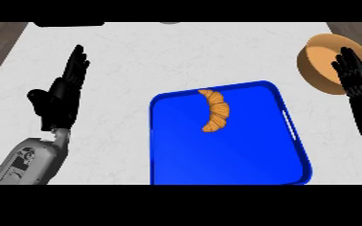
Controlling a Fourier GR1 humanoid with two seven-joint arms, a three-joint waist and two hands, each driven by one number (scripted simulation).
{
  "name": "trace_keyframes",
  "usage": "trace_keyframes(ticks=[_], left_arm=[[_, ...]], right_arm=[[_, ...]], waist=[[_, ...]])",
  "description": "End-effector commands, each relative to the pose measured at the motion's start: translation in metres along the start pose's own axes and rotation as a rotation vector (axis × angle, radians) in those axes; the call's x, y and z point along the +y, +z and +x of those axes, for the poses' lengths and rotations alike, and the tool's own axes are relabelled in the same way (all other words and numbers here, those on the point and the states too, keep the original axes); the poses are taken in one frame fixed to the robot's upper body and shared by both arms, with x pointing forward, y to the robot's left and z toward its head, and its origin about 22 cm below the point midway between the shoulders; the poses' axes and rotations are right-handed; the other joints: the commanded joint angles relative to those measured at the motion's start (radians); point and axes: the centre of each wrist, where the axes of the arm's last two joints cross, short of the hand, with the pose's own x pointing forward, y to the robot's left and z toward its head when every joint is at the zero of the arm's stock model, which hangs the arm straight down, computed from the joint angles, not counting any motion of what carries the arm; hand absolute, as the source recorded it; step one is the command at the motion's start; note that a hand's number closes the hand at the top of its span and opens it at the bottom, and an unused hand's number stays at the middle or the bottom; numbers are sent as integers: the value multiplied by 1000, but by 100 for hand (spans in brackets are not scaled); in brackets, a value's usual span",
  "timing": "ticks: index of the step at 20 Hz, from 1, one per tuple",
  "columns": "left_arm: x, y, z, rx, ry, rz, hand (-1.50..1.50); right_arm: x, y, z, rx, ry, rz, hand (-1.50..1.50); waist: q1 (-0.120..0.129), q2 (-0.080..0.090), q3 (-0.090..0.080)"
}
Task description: Pick the croissant from the tray and place it in the pot
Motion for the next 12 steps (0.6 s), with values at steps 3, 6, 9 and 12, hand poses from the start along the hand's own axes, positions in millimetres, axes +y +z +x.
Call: trace_keyframes(ticks=[3,6,9,12], left_arm=[[-13,-8,23,-104,61,-44,0],[-15,-14,40,-168,121,-56,0],[-16,-12,40,-147,193,-91,0],[-17,-13,31,-129,211,-85,0]], right_arm=[[23,-43,23,-256,-276,307,150],[47,-56,50,-481,-469,510,150],[-9,-69,3,-459,-180,312,-150],[-5,-79,10,-618,-120,492,-150]], waist=[[87,15,-7],[154,22,1],[127,38,-5],[124,39,-6]])
